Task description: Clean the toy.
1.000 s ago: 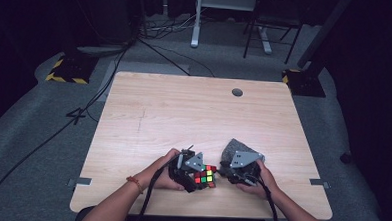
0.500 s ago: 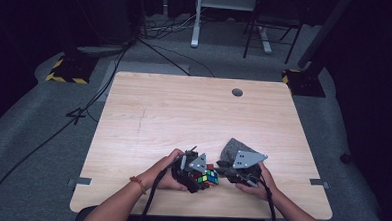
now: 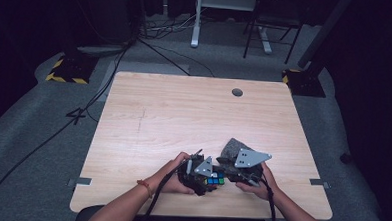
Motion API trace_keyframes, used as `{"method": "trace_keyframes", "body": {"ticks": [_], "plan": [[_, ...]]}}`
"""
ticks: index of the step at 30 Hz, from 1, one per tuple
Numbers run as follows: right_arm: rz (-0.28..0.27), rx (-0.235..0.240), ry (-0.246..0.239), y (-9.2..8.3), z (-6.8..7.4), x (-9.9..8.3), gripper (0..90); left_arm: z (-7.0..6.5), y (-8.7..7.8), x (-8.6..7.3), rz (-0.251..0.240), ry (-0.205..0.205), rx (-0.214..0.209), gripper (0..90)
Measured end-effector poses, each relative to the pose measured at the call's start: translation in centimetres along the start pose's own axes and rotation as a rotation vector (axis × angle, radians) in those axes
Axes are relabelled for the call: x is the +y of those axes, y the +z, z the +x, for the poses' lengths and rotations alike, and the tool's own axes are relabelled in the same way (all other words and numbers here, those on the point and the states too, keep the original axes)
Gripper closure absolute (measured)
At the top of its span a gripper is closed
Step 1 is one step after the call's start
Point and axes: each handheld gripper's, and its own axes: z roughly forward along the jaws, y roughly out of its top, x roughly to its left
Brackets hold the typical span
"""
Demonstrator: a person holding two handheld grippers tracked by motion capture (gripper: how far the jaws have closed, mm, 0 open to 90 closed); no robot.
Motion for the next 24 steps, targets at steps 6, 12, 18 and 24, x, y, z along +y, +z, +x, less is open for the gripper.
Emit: {"method": "trace_keyframes", "body": {"ticks": [6,12,18,24], "plan": [[-0.003,-0.004,-0.004,0.1,0.1,0.2,66.4,0.2,0.2,-0.4,-0.023,-0.019,-0.029,31.6],[0.017,0.014,-0.054,1.2,0.9,0.9,60.4,0.1,0.4,-0.3,-0.01,0.002,-0.045,30.7],[0.024,0.016,-0.026,1.4,0.5,0.9,59.4,0.1,0.7,-0.7,0.006,-0.007,-0.047,30.6],[0.031,0.025,-0.016,1.6,0.6,0.8,54.5,0.1,0.6,-1.3,0.055,-0.017,-0.053,27.5]]}}
